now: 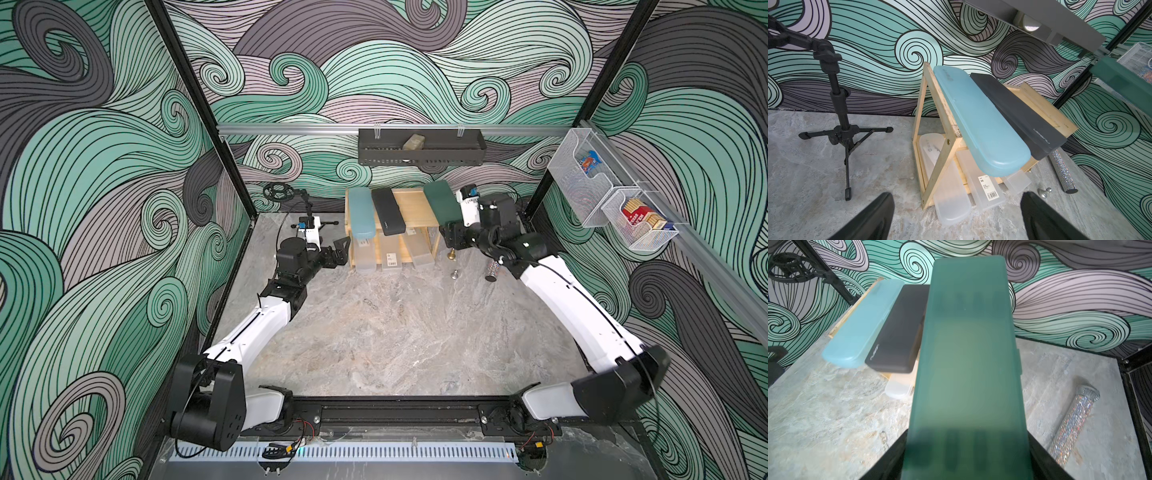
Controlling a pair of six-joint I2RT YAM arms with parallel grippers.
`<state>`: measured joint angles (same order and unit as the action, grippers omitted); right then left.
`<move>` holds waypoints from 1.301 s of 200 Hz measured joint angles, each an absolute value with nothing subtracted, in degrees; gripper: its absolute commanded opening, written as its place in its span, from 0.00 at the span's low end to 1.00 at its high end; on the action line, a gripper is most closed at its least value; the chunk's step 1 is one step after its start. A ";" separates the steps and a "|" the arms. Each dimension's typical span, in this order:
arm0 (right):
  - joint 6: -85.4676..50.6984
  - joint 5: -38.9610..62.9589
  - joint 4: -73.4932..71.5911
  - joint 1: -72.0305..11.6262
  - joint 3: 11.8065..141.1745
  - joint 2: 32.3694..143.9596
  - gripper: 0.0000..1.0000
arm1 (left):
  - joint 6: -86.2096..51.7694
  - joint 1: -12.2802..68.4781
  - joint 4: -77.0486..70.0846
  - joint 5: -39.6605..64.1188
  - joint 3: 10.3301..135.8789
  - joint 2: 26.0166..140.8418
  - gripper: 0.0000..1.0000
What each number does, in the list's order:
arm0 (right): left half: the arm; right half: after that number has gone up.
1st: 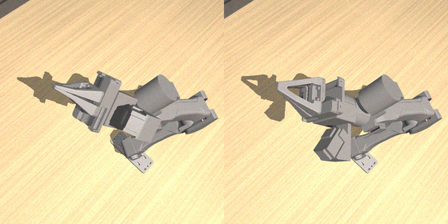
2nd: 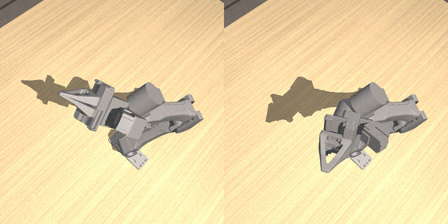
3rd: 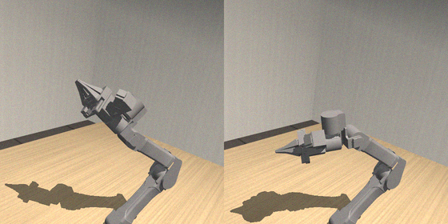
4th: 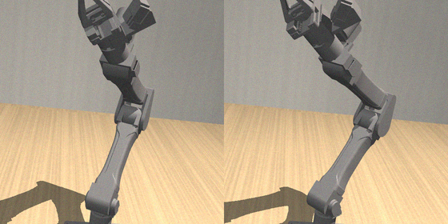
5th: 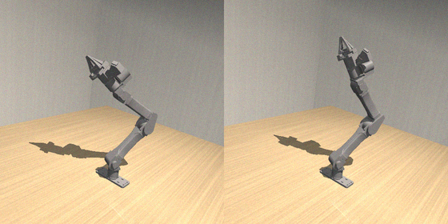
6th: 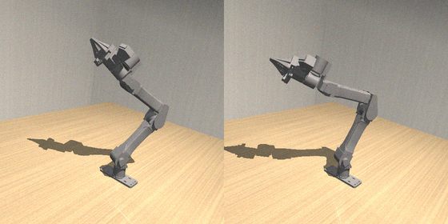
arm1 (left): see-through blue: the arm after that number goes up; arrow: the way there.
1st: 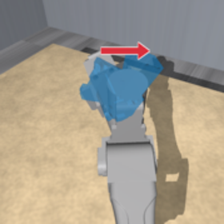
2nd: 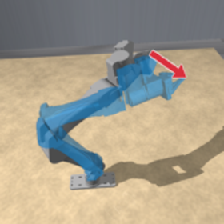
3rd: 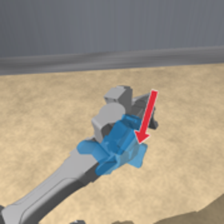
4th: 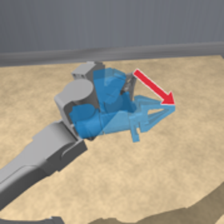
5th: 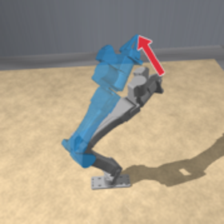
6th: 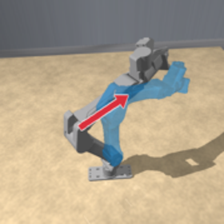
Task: Remove the pencil cases from the shelf
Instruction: Pick up the pencil case from the shelf, then place the pencil case at the center of the board.
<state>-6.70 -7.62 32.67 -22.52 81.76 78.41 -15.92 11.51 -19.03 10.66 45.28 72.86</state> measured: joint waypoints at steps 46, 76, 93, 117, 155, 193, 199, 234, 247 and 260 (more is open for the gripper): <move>-13.06 -6.79 32.77 -24.05 57.25 55.42 0.39 | -16.49 12.45 -18.50 10.02 45.30 72.84 0.99; -20.03 -5.45 33.28 -27.77 44.40 44.64 0.39 | -16.82 12.91 -17.80 9.43 45.28 72.51 0.98; -23.14 -5.54 33.34 -29.85 39.48 42.48 0.40 | -17.06 13.08 -17.47 9.37 45.30 72.10 0.98; -26.09 -6.42 33.58 -33.15 36.64 44.86 0.41 | -17.08 13.67 -17.08 8.84 45.28 71.33 0.99; -28.97 -8.56 29.54 -36.25 34.46 52.51 0.42 | -16.99 14.06 -16.47 7.70 45.28 70.87 0.99; -30.85 -12.12 24.36 -37.06 30.39 57.56 0.43 | -16.97 14.13 -16.25 7.27 45.28 70.91 0.99; -30.87 -12.60 23.66 -37.04 30.30 58.70 0.43 | -16.97 14.15 -16.25 7.27 45.28 71.00 0.98; -30.87 -14.00 18.31 -37.06 30.26 64.18 0.45 | -16.93 14.17 -16.25 7.07 45.28 71.46 0.99; -30.83 -14.55 16.51 -37.08 30.28 66.37 0.47 | -16.88 14.17 -16.25 6.96 45.28 71.79 0.98; -30.65 -14.94 14.92 -37.10 30.37 68.79 0.49 | -16.73 14.17 -16.19 6.87 45.25 71.94 0.99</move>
<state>-30.65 -14.94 14.92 -37.10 30.37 68.79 -16.73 14.17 -16.19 6.87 45.25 71.94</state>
